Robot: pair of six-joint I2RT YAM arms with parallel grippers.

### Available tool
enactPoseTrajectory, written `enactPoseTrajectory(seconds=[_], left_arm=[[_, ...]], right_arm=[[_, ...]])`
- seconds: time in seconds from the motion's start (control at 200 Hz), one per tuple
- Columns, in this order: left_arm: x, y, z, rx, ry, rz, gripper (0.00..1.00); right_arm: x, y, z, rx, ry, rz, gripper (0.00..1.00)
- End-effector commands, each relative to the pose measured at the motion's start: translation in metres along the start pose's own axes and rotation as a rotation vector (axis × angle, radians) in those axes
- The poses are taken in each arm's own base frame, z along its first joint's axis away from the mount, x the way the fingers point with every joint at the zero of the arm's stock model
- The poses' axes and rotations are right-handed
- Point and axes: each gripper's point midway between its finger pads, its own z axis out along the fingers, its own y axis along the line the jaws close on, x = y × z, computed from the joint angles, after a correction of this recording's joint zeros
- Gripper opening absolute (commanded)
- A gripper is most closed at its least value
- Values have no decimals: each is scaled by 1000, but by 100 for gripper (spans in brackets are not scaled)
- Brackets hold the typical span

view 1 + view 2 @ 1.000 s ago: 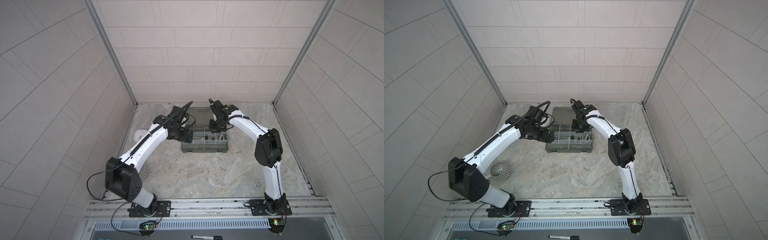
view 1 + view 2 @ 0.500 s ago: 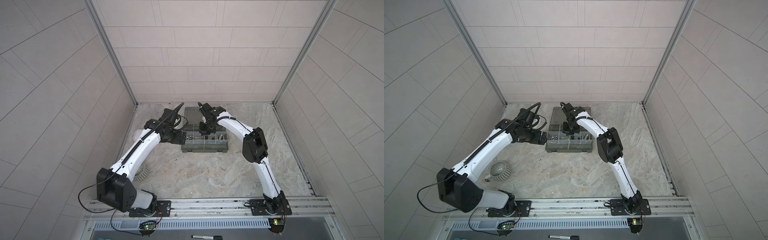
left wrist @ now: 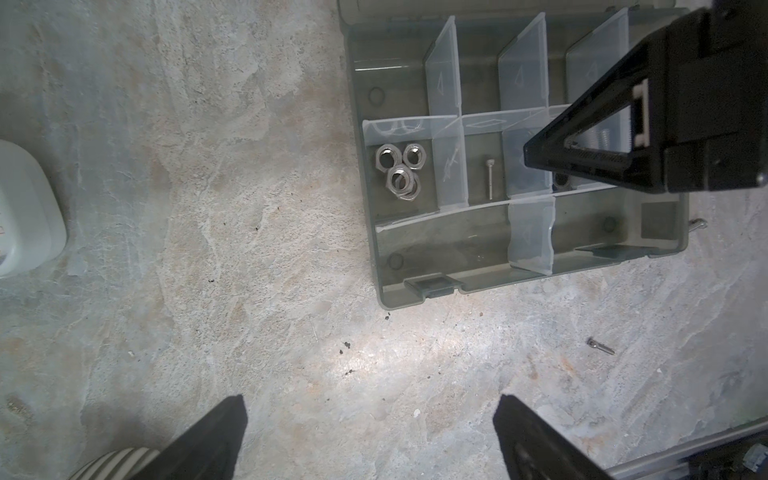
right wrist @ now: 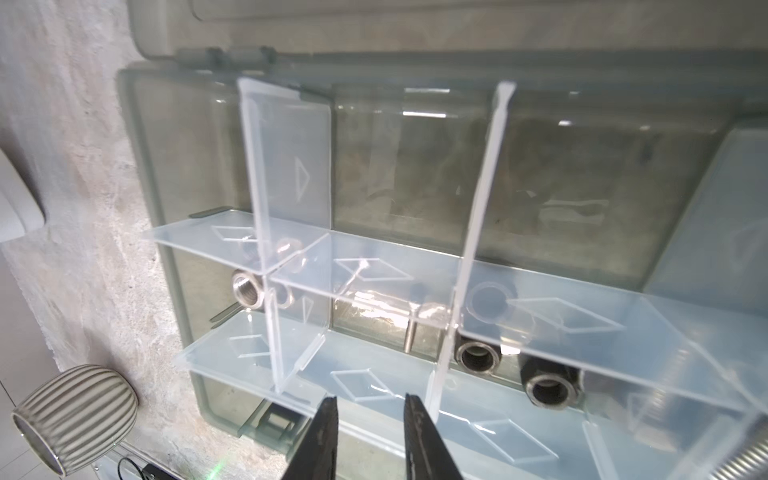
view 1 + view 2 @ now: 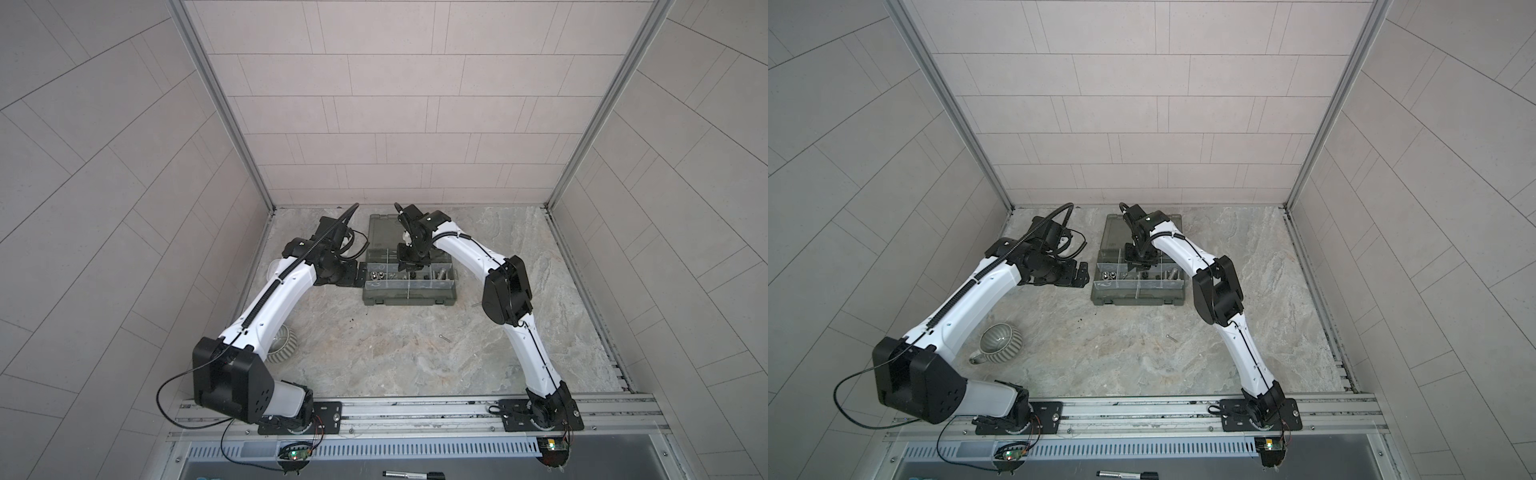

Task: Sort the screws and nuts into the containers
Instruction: 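Open the right gripper to drop the screw into a compartment, then lower the right gripper to a screw on the table and close it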

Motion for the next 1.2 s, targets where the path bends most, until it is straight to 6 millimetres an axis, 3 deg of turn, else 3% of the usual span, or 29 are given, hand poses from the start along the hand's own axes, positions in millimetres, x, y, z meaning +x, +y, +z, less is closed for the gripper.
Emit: enactPoseTrajectory(seconds=[0.0, 0.18, 0.34, 0.48, 0.64, 0.821, 0.946, 1.196], left_arm=[[-7, -8, 0, 43, -14, -4, 100], [-26, -22, -3, 92, -46, 4, 100], [-46, -52, 1, 141, -53, 76, 100], [-58, -92, 11, 181, -42, 177, 100], [-63, -138, 19, 213, -22, 316, 100], [-54, -166, 27, 237, 12, 378, 100], [-46, -168, 30, 228, 29, 396, 100], [-44, -159, 26, 188, 28, 406, 100]], right_arm=[[8, -10, -54, 68, -57, -40, 27], [27, -76, -84, 164, -126, 62, 25], [60, -152, -78, 204, -94, 270, 25], [88, -192, -69, 212, -60, 390, 24], [108, -215, -56, 205, -67, 493, 24], [112, -227, -43, 217, -65, 537, 27], [109, -228, -36, 212, -71, 559, 31], [112, -240, -17, 247, -52, 625, 27]])
